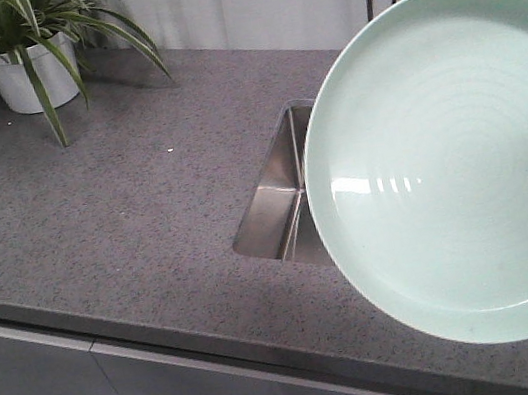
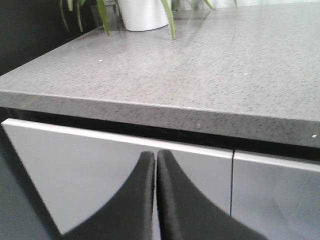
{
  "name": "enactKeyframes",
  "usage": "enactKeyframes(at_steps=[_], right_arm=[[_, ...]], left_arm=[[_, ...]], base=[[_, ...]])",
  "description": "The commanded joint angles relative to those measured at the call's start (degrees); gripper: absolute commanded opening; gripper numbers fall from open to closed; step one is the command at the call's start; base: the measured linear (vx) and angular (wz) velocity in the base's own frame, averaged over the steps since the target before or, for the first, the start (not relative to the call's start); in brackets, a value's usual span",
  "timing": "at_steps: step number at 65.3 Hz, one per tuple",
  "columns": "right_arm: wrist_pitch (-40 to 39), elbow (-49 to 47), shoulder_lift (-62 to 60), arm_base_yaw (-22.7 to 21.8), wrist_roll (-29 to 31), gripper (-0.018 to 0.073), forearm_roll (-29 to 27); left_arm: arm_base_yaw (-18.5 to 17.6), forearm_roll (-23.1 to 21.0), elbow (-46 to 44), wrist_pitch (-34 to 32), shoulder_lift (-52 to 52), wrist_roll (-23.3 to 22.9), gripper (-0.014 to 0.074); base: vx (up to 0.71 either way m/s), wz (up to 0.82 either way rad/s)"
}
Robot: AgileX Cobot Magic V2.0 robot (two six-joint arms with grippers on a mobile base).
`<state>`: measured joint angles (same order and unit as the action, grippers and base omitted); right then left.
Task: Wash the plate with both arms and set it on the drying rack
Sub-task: 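Drive up to the steel sink holding the plate above it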
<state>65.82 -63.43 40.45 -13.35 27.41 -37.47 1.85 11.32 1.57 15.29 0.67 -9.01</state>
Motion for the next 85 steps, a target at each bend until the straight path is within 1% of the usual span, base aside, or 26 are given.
enactKeyframes(at_steps=[1, 51, 85], right_arm=[[-3.19, -1.37, 0.34, -0.02, 0.14, -0.0006, -2.22], [-3.19, -1.37, 0.34, -0.02, 0.14, -0.0006, -2.22], [-3.19, -1.37, 0.34, -0.02, 0.14, -0.0006, -2.22]], left_arm=[[-0.09, 0.09, 1.08, -4.51, 0.82, -0.27, -0.0006], [-0.09, 0.09, 1.08, -4.51, 0.82, -0.27, -0.0006], [-0.09, 0.09, 1.08, -4.51, 0.82, -0.27, -0.0006]], base=[[0.05, -0.22], [0.05, -0.22], [0.03, -0.11]])
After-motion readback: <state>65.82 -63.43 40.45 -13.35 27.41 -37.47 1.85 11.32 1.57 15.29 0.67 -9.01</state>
